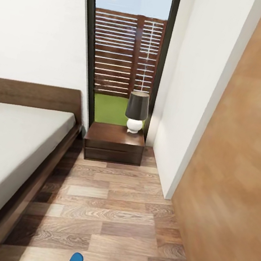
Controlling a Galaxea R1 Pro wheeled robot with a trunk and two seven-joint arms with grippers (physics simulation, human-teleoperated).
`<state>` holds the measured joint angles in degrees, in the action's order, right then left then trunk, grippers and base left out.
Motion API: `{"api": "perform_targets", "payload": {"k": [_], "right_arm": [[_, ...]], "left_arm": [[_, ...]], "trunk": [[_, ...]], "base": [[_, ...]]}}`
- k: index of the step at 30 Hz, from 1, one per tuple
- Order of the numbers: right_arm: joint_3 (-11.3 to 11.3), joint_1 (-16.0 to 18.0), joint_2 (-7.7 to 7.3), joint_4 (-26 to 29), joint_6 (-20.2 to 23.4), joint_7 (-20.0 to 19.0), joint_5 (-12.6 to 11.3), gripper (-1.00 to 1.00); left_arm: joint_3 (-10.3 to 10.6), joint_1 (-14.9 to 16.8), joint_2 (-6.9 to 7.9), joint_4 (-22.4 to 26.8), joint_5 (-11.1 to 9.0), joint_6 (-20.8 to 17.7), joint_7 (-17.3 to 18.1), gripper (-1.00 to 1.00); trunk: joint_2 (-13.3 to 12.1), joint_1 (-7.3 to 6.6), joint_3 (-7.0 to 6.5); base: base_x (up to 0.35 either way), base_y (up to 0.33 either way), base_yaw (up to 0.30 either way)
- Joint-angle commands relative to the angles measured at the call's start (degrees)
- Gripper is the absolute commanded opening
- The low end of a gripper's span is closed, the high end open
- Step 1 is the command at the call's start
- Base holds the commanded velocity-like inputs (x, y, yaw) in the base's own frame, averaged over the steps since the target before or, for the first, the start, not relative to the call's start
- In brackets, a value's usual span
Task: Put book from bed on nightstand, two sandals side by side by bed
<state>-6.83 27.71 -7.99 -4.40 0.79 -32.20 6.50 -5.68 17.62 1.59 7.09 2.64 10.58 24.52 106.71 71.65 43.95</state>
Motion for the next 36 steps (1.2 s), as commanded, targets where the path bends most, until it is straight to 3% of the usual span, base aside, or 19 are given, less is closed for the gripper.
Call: {"api": "perform_targets", "payload": {"k": [1,36], "right_arm": [[-0.6,0.1,-0.04,-0.1,0.1,-0.1,0.5,-1.00],[-0.6,0.1,-0.02,-0.1,0.1,-0.1,0.5,-1.00]], "left_arm": [[-0.5,0.0,0.00,-0.1,0.3,0.1,0.3,-1.00],[-0.5,0.0,-0.09,-0.1,0.3,0.1,0.3,-1.00]], "trunk": [[0.0,0.03,0.05],[0.0,0.03,0.05]], "base": [[0.317,0.000,0.000],[0.317,0.000,0.000]]}}
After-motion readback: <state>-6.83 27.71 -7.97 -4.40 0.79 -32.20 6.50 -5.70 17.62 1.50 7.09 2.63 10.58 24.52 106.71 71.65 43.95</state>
